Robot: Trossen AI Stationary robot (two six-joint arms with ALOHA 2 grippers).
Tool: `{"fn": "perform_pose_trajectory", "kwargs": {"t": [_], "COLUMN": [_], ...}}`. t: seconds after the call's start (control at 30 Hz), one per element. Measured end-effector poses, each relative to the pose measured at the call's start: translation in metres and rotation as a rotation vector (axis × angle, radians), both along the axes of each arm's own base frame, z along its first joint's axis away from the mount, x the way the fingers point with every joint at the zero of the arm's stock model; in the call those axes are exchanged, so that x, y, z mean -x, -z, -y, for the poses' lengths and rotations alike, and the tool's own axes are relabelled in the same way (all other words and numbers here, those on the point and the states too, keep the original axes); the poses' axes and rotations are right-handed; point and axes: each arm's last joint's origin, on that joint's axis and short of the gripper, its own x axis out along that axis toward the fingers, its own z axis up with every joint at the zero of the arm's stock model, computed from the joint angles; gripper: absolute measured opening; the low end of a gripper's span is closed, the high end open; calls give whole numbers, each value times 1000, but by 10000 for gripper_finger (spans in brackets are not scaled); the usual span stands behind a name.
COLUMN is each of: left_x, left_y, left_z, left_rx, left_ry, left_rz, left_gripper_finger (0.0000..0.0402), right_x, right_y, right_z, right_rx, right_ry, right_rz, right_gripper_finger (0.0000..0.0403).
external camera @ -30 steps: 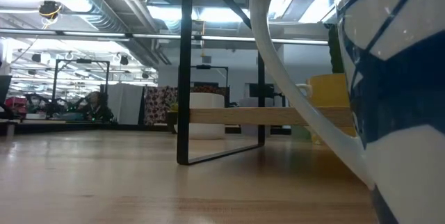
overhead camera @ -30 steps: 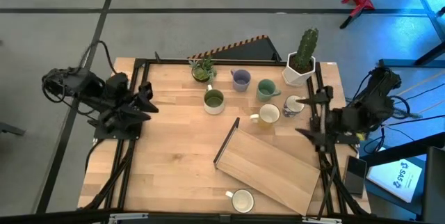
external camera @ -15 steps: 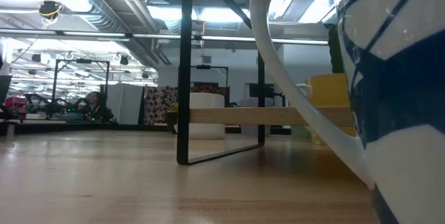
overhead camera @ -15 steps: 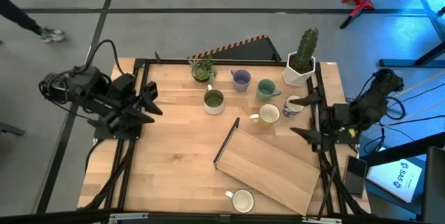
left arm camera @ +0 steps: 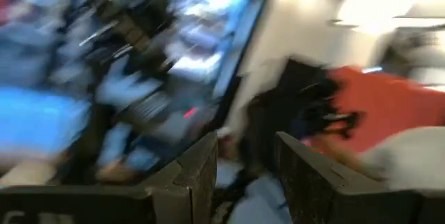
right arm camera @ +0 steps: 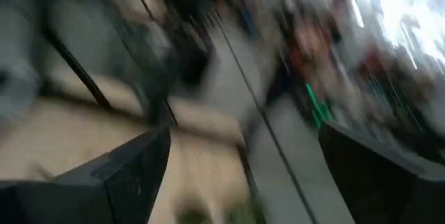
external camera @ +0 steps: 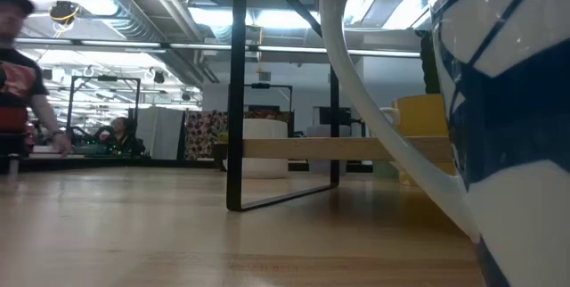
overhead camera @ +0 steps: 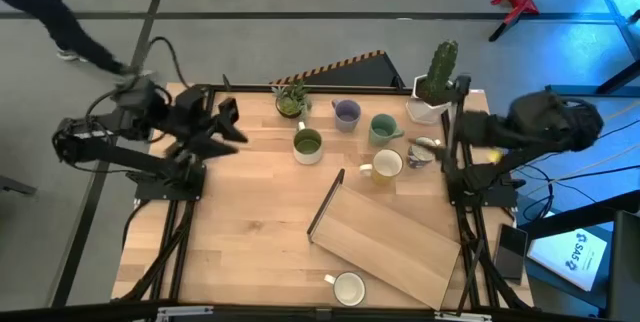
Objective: Place coffee mugs
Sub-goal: Put the yellow mug on the shelf
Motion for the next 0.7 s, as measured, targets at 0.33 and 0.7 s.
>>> {"fn": "perform_pose_trajectory", "kwargs": {"t": [0.33, 0.7], "left_x": [9, 15], "left_y": [33, 45], "left_z": [-28, -30], "left_rx": [-14, 19], "left_ry": [-435, -489], "left_rz": [-435, -570], "left_gripper_finger": [138, 138], "right_x": [19, 8], "right_y": [65, 184], "right_z": [19, 9], "right_rx": [-307, -649], "right_ry": [491, 789], "right_rz": [-448, -779], "right_gripper_finger": [356, 356]}}
